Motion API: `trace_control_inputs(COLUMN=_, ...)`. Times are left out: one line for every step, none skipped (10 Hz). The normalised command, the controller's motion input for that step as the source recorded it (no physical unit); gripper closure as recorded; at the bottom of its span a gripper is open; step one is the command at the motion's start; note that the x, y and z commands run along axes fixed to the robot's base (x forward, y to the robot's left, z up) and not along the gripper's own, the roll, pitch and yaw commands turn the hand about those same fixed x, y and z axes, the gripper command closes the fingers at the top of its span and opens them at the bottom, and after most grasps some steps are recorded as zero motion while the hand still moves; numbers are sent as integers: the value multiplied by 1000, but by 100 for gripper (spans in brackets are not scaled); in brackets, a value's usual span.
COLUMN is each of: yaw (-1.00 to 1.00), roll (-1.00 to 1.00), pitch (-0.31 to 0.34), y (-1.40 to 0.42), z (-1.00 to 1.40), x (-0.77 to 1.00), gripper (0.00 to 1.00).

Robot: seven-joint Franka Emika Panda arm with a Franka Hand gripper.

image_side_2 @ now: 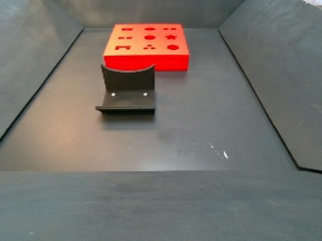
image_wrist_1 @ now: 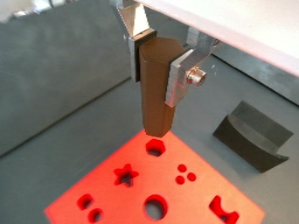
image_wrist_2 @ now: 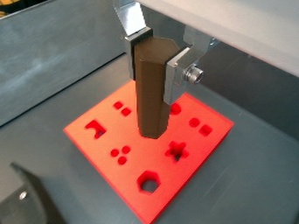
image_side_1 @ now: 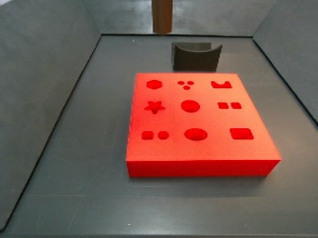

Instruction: Insert the hexagon object.

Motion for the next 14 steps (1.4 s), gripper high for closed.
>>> trace_control_inputs(yaw=0, roll=-124, pitch=-264, y=637, z=-540, x=-169, gripper=100)
trace_control_inputs(yaw=0, roll=-73, pitch=-287, y=311, z=-506, x=-191, gripper=100)
trace_control_inputs(yaw=0, roll=-3, pitch=-24, y=54, z=-131, x=0, gripper=100)
trace_control_inputs(yaw=0, roll=69, pitch=159, y=-120, z=-266, x=391, gripper=100)
trace_control_inputs(yaw=0, roll=93, pitch=283, y=-143, z=-546, x=206, gripper=100)
trace_control_inputs(yaw=0, roll=0, pitch=390, y=-20, z=-446, x=249, gripper=100)
trace_control_inputs(yaw=0, roll=0, pitch=387, y=0, z=-434, x=206, gripper=100)
trace_control_inputs(yaw=0, roll=0, pitch=371, y=0, z=-460, x=200, gripper=100)
trace_control_inputs(yaw=-9, roll=-57, pitch=243, y=37, z=-349, x=131, gripper=100)
trace_control_inputs(yaw=0, roll=-51, pitch=-11, y=26, z=-440, x=0, gripper=100)
trace_control_inputs(yaw=0, roll=-54, pitch=-206, y=74, z=-383, x=-71, gripper=100)
trace_control_inputs(yaw=0, roll=0, pitch=-164, y=74, z=-369, x=-200, gripper=100)
trace_control_inputs(yaw=-3, roll=0, pitch=-123, y=63, z=-343, x=-217, gripper=100)
trace_control_inputs(yaw=-29, roll=0, pitch=-107, y=89, z=-294, x=-220, gripper=100)
